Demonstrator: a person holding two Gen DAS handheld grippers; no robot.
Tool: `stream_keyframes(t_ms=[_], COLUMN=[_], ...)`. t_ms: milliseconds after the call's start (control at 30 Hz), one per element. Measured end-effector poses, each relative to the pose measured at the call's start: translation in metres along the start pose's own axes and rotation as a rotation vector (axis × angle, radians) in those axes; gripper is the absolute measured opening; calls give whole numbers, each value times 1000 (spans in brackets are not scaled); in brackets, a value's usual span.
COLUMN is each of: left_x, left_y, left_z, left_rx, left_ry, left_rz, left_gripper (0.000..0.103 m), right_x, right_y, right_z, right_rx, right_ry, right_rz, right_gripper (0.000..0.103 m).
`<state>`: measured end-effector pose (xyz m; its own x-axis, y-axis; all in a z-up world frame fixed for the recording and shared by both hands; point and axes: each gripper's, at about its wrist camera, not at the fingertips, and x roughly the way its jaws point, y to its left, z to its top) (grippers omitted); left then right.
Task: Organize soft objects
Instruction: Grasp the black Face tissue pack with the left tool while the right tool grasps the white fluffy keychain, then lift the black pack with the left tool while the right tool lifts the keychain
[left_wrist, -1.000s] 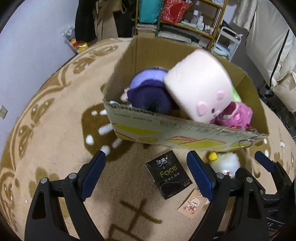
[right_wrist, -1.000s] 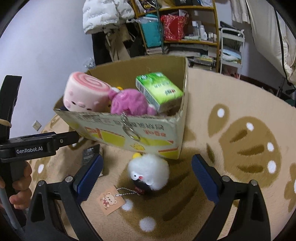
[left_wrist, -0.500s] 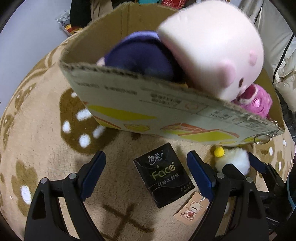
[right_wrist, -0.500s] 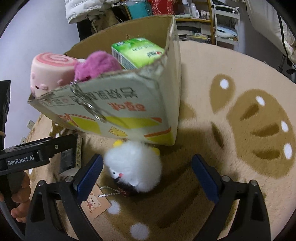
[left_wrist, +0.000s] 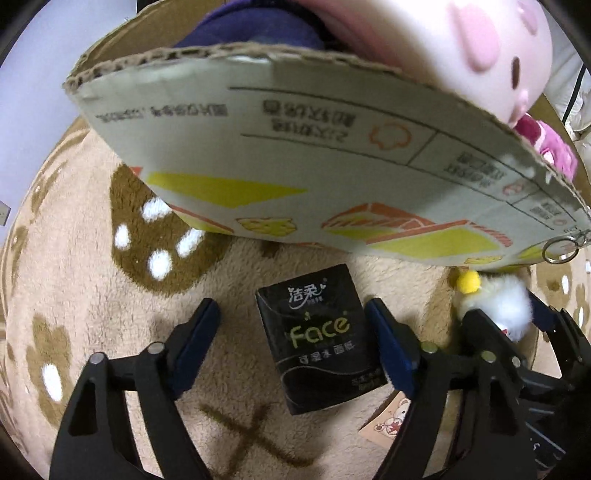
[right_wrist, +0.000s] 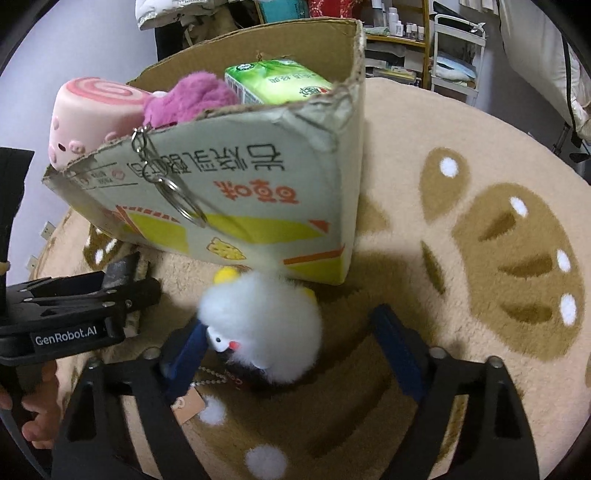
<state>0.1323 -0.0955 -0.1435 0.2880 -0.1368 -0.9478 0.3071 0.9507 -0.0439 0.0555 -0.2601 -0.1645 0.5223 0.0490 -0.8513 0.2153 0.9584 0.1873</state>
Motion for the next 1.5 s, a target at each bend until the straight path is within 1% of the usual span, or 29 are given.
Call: stream_keyframes(t_ms=[33,67,133,167,233,300,500,600,633,767,900,933,967,1100,1200,1300,1433,1500], left_x=[-1,-2,-4,-6,-8,-11,-25,-41,-48,-77,-112,-124,-127,-166,-179,-190,-201,-205], left_y=[0,0,1,2,1,-1,-2,-1,-6,2,5,5,11,19,23,22,20,21], left_z=[0,0,2,2,1,-1,-7,-11,-11,-14,-8,-6,-10,-4,-6,-1,8,14], left_rx=[-4,-11,-17,-17,-12,-6,10,-10,-17,-21,-11,-4,-1,7,11,20,35,20], left_ry=[2,7,17,20,24,26,-7,-36,-50,-145,-258,-297,-320,-437,-498,-541,-578,-594], left_rz=[-6,-12,-24,-32,-46,-53,-26,-23,-21,14,52,63,68,76,83,70,70,70], left_gripper=[73,71,62,59,49,48,47,47,47,47,47,47,47,47,47,47,47,47], right_x=[-1,-2,-4,-6,-7,-9,-17,-30,-33,-63,-97,-105,-112,-141,-161,-175,-189,-196], right_y=[0,0,1,2,5,12,17,13,12,9,13,13,14,24,30,30,31,33], right_z=[0,-2,-4,-6,-8,-11,-17,-16,-14,-9,-2,0,2,13,20,30,43,49], right_rx=[-5,-9,-25,-29,-41,-47,-72,-61,-59,-53,-74,-76,-79,-84,-91,-86,-81,-93], right_ry=[-2,-2,-2,-3,6,20,18,-7,-16,-95,-191,-213,-236,-333,-398,-447,-487,-514], right_rz=[12,14,11,11,20,37,29,28,31,51,69,75,83,103,110,119,143,146], right_gripper=[76,73,64,60,41,37,35,35,35,35,35,35,35,35,35,35,35,35])
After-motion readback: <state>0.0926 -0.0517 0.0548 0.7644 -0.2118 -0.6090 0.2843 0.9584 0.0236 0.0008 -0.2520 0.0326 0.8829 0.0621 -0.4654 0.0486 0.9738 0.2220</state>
